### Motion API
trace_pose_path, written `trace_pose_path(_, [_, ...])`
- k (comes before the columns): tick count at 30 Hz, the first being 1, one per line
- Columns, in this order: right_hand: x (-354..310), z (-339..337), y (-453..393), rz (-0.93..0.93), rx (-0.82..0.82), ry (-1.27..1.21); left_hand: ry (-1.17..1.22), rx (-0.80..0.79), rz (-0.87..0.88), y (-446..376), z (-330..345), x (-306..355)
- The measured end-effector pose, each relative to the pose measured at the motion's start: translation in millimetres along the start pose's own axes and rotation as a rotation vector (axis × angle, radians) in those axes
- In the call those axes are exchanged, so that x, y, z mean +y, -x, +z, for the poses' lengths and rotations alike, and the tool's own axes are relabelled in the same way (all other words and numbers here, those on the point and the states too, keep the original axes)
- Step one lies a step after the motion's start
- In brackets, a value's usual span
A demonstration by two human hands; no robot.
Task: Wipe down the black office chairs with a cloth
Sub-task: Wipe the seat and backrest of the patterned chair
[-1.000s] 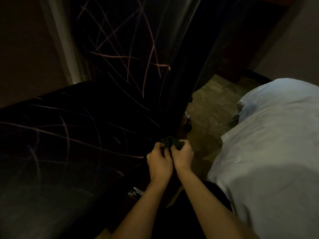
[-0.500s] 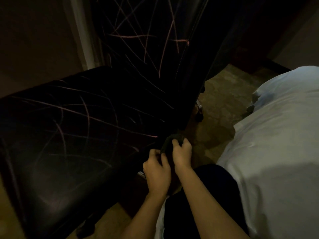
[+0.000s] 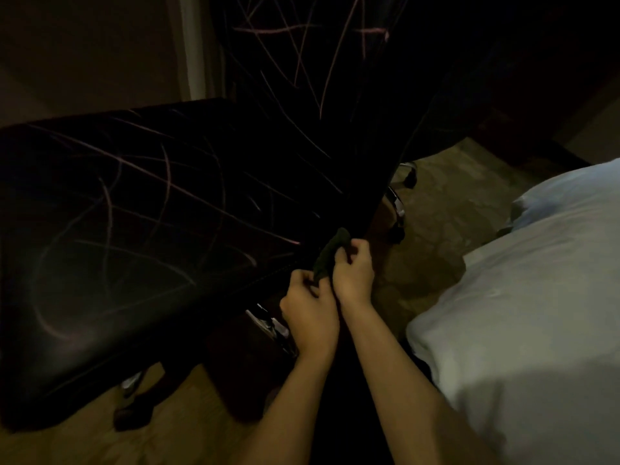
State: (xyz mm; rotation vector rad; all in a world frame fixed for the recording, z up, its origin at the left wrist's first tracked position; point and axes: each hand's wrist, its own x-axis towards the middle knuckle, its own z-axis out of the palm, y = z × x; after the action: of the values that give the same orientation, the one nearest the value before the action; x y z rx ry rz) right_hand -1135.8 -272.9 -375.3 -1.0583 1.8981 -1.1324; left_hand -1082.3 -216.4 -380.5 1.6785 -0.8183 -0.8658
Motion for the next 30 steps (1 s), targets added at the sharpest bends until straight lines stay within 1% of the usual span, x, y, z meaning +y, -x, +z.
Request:
trace_pose_path(5, [-3,-6,0,0.152,-0.143,-0.241,-0.037,0.089,-0.053,3,2,2])
trace_pose_path(8, [1,-9,-6,0.113,-0.199,-0.212,0.057,0.126,-0.056,7,3,5])
trace_pose_path(11, [4,-6,-5,0.067,-0.175,-0.197,0.132,0.155,-0.052,9,1,-1])
trace_pose_path(16, [8,10,17,0.072,-0.138,-0.215,0.222,0.261,-0.057,8,-15,-11])
trace_pose_path(19, [5,25,35,0.042,-0.078,-0.183,0.256,0.337,-0.054,9,-30,-19])
trace_pose_path(23, [4,47,65,0.014,-0.024,-0.158,0.262,0.398,-0.035,11,-58,-34])
trace_pose_path(27, [9,67,108,-0.03,-0.044,-0.106,0.26,0.48,-0.013,19,-92,-51])
trace_pose_path(30, [16,80,145,-0.111,-0.142,-0.081,0.268,0.589,-0.022,24,-126,-68])
